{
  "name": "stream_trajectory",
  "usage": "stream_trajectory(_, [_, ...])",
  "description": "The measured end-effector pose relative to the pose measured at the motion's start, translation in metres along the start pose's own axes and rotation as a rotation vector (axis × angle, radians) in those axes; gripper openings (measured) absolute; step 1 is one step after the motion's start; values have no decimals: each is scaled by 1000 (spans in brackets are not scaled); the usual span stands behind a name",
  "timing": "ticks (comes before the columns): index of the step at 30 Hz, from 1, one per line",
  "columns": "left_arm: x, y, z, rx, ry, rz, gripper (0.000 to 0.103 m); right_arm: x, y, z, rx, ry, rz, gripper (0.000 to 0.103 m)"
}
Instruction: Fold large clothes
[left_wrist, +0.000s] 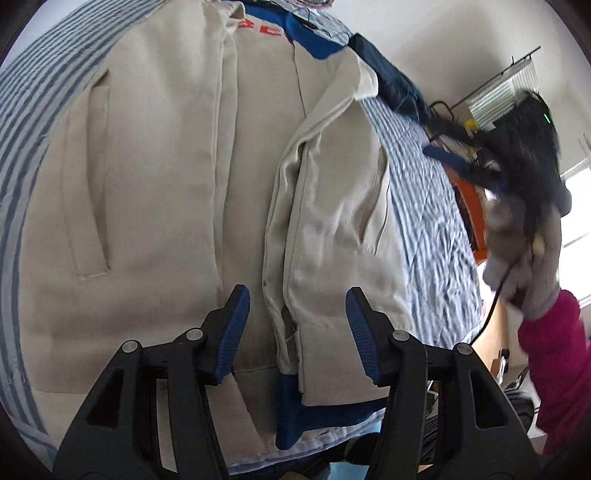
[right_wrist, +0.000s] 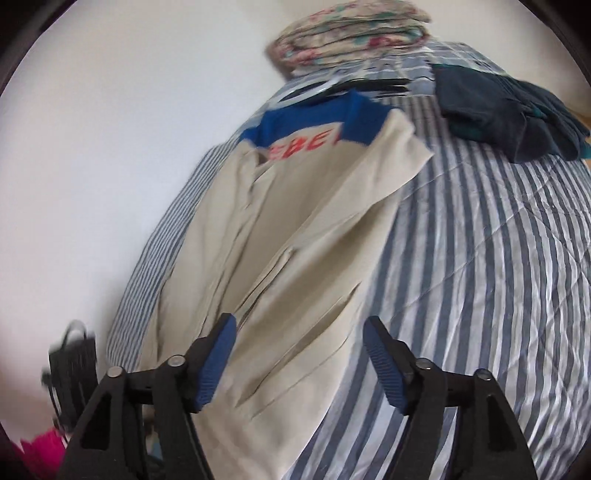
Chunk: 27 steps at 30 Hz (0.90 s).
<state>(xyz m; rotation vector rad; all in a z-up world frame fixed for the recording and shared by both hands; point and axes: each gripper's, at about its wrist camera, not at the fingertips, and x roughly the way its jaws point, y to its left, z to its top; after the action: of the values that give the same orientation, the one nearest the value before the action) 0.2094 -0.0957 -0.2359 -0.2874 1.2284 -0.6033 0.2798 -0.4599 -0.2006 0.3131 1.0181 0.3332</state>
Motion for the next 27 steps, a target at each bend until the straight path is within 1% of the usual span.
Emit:
stream_trajectory(2, [7, -4, -1, 26, 8, 19, 55, 12, -26, 20, 74, -25, -1, 75])
stream_trajectory(4, [10, -8, -2, 41, 13, 16, 55, 25, -51, 38, 156, -55, 0, 76])
stream_trajectory(7, [15, -11, -2, 59, 21, 24, 54, 45, -85, 61, 292, -100, 41, 77])
stream_trajectory(8, [16, -12, -3, 60, 22, 22, 53, 51, -95, 68, 330, -117, 55, 77])
stream_trajectory(12, [19, -16, -3, 76, 28, 10, 40, 74, -117, 93, 418, -164, 84, 77])
stream_trajectory(13, [19, -17, -3, 77, 26, 3, 39, 80, -120, 99, 432, -172, 98, 77])
stream_trajectory(14, [19, -17, -3, 79, 26, -2, 38, 83, -121, 104, 440, -176, 107, 75])
stream_trajectory(15, [19, -18, -4, 80, 26, -3, 36, 88, -121, 111, 442, -181, 113, 73])
stream_trajectory(16, [19, -19, -4, 81, 25, -5, 33, 92, -120, 118, 436, -184, 120, 65])
stream_trajectory(17, [20, -19, -4, 80, 26, -6, 32, 95, -118, 124, 429, -181, 122, 45])
stream_trajectory(19, [19, -19, -7, 76, 25, -13, 31, 102, -110, 135, 406, -154, 127, 22])
stream_trajectory(20, [19, -19, -8, 76, 25, -17, 31, 105, -104, 142, 383, -138, 116, 15])
stream_trajectory(23, [16, -23, -13, 86, 20, -30, 31, 106, -66, 163, 255, -97, 46, 9])
stream_trajectory(25, [12, -26, -17, 100, 18, -43, 31, 108, -37, 174, 166, -71, 10, 7])
stream_trajectory(27, [12, -31, -20, 109, 17, -51, 31, 116, -4, 185, 70, -39, -49, 7])
